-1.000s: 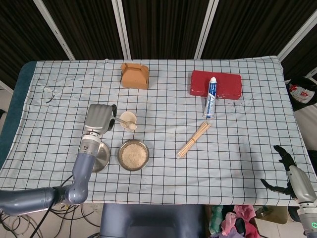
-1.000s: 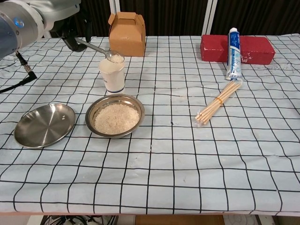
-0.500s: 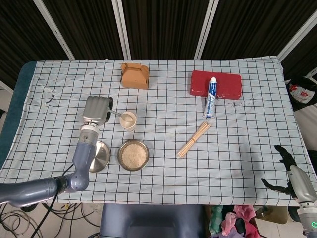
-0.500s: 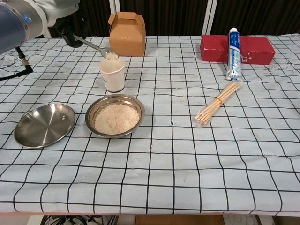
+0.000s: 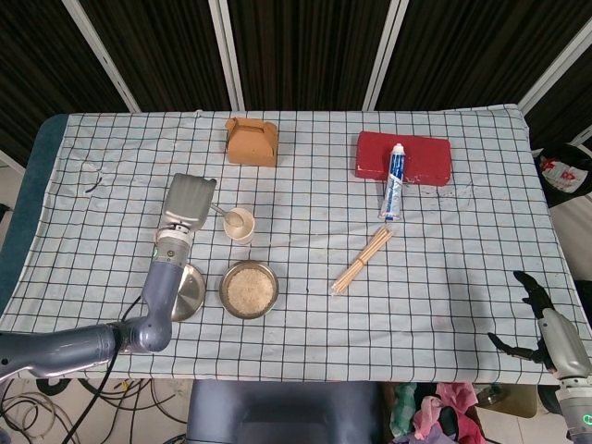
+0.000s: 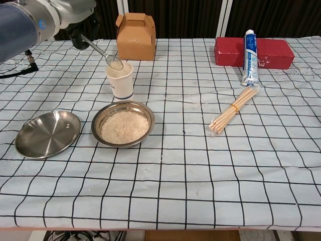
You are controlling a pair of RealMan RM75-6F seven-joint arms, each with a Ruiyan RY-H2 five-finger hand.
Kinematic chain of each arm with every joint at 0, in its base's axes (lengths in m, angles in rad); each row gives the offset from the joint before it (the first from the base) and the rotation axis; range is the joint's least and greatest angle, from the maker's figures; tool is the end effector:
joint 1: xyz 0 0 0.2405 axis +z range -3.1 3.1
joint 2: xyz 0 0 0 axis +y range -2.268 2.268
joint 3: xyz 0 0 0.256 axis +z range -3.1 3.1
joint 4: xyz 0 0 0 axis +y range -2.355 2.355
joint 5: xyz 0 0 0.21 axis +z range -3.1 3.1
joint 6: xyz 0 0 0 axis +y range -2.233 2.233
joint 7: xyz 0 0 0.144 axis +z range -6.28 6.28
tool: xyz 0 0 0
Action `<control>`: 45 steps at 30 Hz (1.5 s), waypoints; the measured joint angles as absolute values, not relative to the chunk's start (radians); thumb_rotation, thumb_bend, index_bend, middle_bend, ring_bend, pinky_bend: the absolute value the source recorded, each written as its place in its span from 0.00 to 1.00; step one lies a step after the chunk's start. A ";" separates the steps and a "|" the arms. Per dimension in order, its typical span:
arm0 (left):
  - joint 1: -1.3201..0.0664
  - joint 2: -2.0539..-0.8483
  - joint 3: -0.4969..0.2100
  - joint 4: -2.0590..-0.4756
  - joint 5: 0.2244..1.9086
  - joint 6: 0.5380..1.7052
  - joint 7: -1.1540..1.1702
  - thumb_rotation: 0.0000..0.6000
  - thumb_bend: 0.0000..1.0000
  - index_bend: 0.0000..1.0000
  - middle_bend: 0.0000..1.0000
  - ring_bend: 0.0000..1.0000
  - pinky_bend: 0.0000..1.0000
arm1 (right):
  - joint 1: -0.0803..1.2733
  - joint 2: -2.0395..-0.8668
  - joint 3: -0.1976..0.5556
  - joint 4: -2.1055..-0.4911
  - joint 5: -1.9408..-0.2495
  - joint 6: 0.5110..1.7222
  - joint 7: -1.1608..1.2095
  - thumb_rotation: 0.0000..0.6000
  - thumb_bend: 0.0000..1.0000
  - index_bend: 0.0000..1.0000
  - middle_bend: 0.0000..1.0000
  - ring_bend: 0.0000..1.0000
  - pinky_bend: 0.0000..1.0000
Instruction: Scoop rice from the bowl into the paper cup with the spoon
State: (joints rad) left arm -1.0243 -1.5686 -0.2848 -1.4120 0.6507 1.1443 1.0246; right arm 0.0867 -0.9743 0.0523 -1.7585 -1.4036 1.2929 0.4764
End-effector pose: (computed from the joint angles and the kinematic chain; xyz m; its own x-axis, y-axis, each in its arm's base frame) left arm -0.0839 0.4196 0.0241 0.7827 -0.0136 0.6222 0.6113 -0.1709 -0.7727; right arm -0.3137 -0.1772 0.1707 -0.0970 -0.1337 0.9863 -0.9849 0.1559 -0.0758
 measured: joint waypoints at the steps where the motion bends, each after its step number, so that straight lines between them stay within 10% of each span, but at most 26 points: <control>1: -1.033 -1.571 -0.278 -1.409 0.655 1.145 1.041 1.00 0.50 0.78 1.00 1.00 1.00 | 0.087 -0.974 0.052 -1.759 -1.404 1.293 0.477 1.00 0.17 0.00 0.00 0.00 0.18; 26: -1.172 -1.496 -0.017 -1.361 1.073 1.097 1.372 1.00 0.50 0.78 1.00 1.00 1.00 | 0.084 -0.969 0.055 -1.764 -1.407 1.293 0.513 1.00 0.17 0.00 0.00 0.00 0.18; 45: -1.120 -1.486 -0.051 -1.417 1.074 1.145 1.388 1.00 0.50 0.78 1.00 1.00 1.00 | 0.081 -0.969 0.056 -1.764 -1.413 1.300 0.522 1.00 0.17 0.00 0.00 0.00 0.18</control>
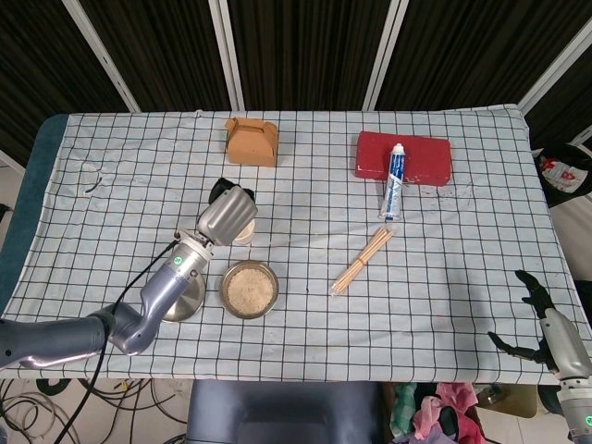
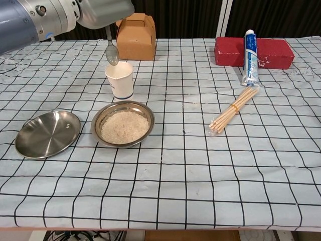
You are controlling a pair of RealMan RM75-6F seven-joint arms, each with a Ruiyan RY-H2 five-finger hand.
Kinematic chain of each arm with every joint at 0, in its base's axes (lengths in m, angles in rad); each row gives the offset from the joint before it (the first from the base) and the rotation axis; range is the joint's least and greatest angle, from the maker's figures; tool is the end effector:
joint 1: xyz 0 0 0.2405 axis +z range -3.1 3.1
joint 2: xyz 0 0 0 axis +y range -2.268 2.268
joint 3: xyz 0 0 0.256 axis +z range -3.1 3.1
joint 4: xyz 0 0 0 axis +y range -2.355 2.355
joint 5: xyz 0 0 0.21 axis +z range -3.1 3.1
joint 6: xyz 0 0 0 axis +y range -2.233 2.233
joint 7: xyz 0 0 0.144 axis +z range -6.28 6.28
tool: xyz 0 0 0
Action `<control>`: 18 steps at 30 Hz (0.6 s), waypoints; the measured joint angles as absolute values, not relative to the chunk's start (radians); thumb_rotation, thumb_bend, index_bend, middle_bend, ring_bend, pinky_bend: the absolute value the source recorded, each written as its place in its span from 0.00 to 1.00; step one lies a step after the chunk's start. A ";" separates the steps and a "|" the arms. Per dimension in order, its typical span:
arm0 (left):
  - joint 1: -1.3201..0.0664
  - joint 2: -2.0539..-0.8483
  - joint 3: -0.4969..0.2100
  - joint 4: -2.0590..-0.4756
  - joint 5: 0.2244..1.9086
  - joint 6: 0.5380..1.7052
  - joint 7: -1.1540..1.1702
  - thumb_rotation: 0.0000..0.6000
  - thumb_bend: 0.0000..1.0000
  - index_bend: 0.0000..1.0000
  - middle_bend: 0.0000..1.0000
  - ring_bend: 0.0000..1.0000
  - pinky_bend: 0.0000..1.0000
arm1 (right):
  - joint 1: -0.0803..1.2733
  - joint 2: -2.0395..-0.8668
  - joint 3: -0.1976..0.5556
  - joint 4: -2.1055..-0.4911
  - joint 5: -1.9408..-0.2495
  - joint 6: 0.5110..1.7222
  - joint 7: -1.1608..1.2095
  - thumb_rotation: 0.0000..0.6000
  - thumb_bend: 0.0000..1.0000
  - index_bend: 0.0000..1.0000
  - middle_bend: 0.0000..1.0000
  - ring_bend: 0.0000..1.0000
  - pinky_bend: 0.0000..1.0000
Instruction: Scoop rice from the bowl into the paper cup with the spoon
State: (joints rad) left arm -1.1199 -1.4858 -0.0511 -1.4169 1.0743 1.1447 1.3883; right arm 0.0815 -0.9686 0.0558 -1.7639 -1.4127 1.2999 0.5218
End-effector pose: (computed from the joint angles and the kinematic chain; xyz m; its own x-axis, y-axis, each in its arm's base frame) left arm -0.0497 0.3970 0.0214 0.8477 -0.5304 -0.0084 -0.1436 -0.2142 -0.9662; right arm -0.3120 -0.1766 0.1728 -0.1393 -0.1221 0.9827 -0.9809 0.1532 -0.1200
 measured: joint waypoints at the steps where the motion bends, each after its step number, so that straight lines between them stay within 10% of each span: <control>1: -1.109 -1.489 -0.065 -1.433 1.057 1.161 1.373 1.00 0.50 0.78 1.00 1.00 1.00 | 0.082 -0.968 0.056 -1.764 -1.413 1.300 0.522 1.00 0.17 0.00 0.00 0.00 0.18; 18: -0.866 -1.415 -0.137 -1.820 0.876 1.412 1.163 1.00 0.50 0.78 1.00 1.00 1.00 | 0.083 -0.969 0.054 -1.764 -1.415 1.295 0.524 1.00 0.17 0.00 0.00 0.00 0.18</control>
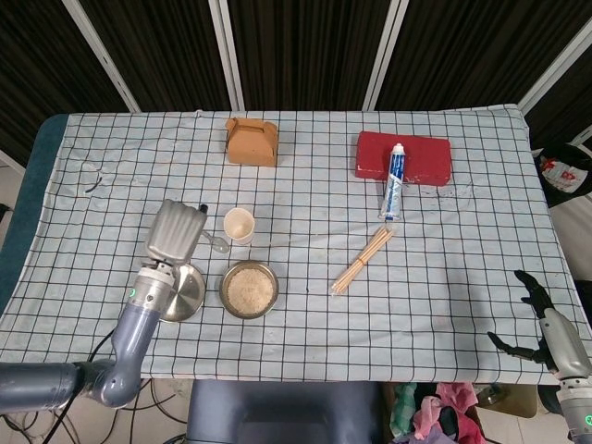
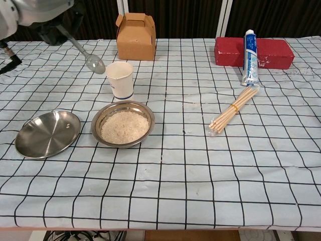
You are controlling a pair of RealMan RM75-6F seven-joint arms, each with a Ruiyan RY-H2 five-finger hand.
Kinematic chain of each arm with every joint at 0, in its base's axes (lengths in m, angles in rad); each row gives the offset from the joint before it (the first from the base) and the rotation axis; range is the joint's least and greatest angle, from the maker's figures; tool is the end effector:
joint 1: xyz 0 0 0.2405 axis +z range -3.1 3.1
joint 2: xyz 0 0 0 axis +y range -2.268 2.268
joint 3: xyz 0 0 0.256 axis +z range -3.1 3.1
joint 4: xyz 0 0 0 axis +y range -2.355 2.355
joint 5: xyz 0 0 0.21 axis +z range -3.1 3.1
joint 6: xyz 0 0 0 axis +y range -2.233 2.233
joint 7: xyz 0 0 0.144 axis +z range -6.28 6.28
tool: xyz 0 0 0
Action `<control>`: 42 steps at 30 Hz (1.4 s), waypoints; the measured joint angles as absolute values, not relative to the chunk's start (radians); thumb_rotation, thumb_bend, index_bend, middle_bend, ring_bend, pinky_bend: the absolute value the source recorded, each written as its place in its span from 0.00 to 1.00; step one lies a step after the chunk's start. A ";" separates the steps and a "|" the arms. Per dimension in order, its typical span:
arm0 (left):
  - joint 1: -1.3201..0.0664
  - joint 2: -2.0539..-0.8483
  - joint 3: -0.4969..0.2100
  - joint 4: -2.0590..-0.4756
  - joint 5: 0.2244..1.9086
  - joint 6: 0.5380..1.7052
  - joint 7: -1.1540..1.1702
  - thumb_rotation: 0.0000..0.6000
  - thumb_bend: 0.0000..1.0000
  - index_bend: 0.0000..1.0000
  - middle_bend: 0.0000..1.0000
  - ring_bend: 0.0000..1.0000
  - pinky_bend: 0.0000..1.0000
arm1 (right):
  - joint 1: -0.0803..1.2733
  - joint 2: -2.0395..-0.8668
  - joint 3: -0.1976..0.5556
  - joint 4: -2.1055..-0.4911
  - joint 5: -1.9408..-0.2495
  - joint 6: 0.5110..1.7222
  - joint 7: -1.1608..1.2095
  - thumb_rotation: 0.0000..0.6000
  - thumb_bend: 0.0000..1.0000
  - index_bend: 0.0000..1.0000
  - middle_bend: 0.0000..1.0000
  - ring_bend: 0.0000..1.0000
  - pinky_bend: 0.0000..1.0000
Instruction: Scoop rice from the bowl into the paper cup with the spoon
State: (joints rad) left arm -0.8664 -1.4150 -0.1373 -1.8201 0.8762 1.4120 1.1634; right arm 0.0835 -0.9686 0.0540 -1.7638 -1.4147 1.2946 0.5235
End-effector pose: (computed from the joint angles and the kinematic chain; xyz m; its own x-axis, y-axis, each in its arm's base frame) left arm -0.0983 0.3352 0.0570 0.8368 -0.1269 0.5326 0.5023 -0.2088 -0.8391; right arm -0.3119 -0.1767 0.1718 -0.1408 -0.1289 0.9816 -0.9808 0.1535 -0.1205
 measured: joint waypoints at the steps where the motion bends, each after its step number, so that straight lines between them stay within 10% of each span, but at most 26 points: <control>1: -0.845 -1.411 -0.129 -1.836 0.866 1.421 1.145 1.00 0.50 0.78 1.00 1.00 1.00 | 0.084 -0.969 0.054 -1.764 -1.415 1.295 0.523 1.00 0.17 0.00 0.00 0.00 0.18; 13: -0.653 -1.452 0.004 -1.775 0.814 1.441 0.941 1.00 0.48 0.75 1.00 1.00 1.00 | 0.082 -0.969 0.055 -1.765 -1.414 1.299 0.519 1.00 0.17 0.00 0.00 0.00 0.18; 21: -0.600 -1.504 0.023 -1.690 0.828 1.404 0.890 1.00 0.18 0.50 1.00 1.00 1.00 | 0.081 -0.970 0.055 -1.764 -1.414 1.301 0.519 1.00 0.17 0.00 0.00 0.00 0.18; 30: -0.570 -1.465 0.005 -1.724 0.876 1.417 0.844 1.00 0.10 0.32 0.93 0.91 0.97 | 0.081 -0.972 0.053 -1.761 -1.419 1.302 0.515 1.00 0.17 0.00 0.00 0.00 0.18; 33: -0.550 -1.438 0.015 -1.739 0.949 1.442 0.788 1.00 0.09 0.17 0.57 0.60 0.73 | 0.081 -0.975 0.052 -1.758 -1.422 1.303 0.501 1.00 0.17 0.00 0.00 0.00 0.18; 36: -0.522 -1.406 0.041 -1.739 1.070 1.473 0.714 1.00 0.08 0.03 0.12 0.17 0.28 | 0.082 -0.978 0.050 -1.756 -1.423 1.305 0.486 1.00 0.17 0.00 0.00 0.00 0.18; 42: -0.445 -1.349 0.112 -1.666 1.365 1.582 0.557 1.00 0.07 0.00 0.00 0.00 0.00 | 0.081 -0.984 0.047 -1.752 -1.427 1.310 0.458 1.00 0.17 0.00 0.00 0.00 0.18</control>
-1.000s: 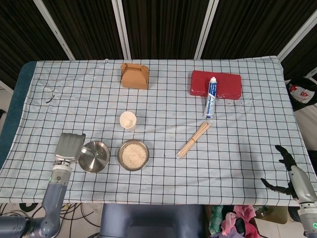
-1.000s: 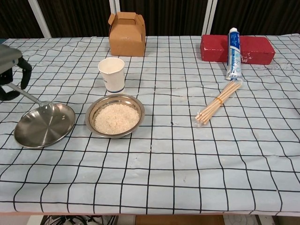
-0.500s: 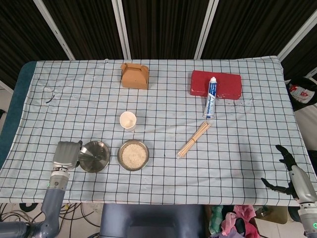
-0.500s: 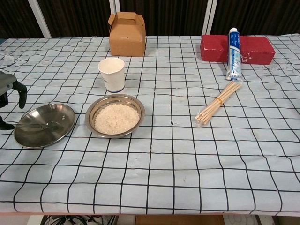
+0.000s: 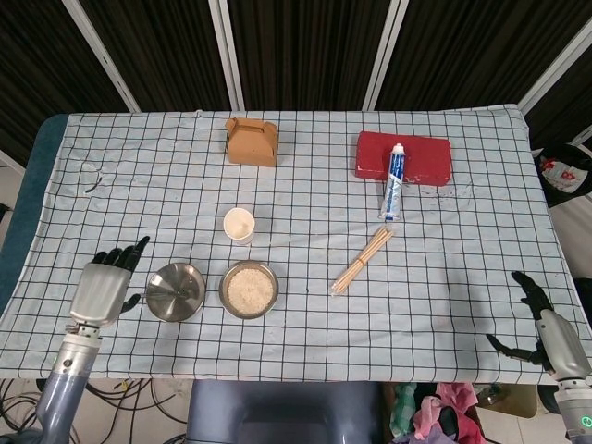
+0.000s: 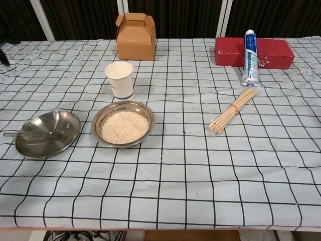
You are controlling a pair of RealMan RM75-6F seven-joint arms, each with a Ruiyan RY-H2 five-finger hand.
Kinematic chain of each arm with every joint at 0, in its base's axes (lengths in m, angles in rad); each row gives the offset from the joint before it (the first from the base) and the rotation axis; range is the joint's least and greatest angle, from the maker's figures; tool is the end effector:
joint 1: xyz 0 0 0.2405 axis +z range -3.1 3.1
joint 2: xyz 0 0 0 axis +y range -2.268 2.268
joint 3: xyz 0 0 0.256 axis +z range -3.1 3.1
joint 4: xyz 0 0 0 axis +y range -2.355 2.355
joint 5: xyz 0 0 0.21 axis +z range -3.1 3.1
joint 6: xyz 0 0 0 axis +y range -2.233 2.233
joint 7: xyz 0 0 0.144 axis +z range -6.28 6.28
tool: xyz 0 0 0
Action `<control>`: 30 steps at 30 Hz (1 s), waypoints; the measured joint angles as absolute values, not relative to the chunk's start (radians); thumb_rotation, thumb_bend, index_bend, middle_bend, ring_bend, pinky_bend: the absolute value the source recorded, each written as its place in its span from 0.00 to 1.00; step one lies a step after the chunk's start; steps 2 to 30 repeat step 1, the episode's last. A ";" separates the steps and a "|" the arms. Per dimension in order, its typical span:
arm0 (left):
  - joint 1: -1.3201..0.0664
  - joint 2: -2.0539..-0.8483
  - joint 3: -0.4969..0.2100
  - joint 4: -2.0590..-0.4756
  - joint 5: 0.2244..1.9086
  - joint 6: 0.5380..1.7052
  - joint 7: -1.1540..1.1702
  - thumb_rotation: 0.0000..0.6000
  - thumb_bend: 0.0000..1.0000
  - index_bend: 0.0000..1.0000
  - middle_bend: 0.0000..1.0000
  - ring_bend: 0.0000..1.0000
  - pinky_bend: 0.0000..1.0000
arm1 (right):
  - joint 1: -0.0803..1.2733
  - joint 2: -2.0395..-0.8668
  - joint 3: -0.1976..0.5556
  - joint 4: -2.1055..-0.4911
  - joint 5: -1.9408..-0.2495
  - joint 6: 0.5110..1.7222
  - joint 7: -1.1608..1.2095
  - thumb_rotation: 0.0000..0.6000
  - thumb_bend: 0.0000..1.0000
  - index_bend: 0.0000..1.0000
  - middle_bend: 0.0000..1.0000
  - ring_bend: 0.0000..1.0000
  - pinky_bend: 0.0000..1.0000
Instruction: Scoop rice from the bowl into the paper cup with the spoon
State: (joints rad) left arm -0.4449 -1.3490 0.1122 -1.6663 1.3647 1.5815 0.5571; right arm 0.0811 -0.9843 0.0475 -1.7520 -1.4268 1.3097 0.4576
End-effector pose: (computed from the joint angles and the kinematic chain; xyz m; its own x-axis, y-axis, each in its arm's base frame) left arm -0.2282 0.2379 0.0796 0.6438 -0.0867 0.7602 0.7345 -0.2083 -0.6458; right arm -0.3121 -0.1751 0.1686 -0.0760 -0.1357 0.9878 -0.9893 0.1342 -0.0576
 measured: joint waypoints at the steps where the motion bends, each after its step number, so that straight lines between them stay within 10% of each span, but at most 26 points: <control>1: -0.422 -1.339 0.125 -1.642 1.411 1.609 0.520 1.00 0.07 0.00 0.00 0.00 0.00 | 0.081 -0.985 0.047 -1.751 -1.427 1.310 0.453 1.00 0.17 0.00 0.00 0.00 0.18; 30: -0.422 -1.339 0.125 -1.642 1.411 1.609 0.520 1.00 0.07 0.00 0.00 0.00 0.00 | 0.081 -0.985 0.047 -1.751 -1.427 1.310 0.453 1.00 0.17 0.00 0.00 0.00 0.18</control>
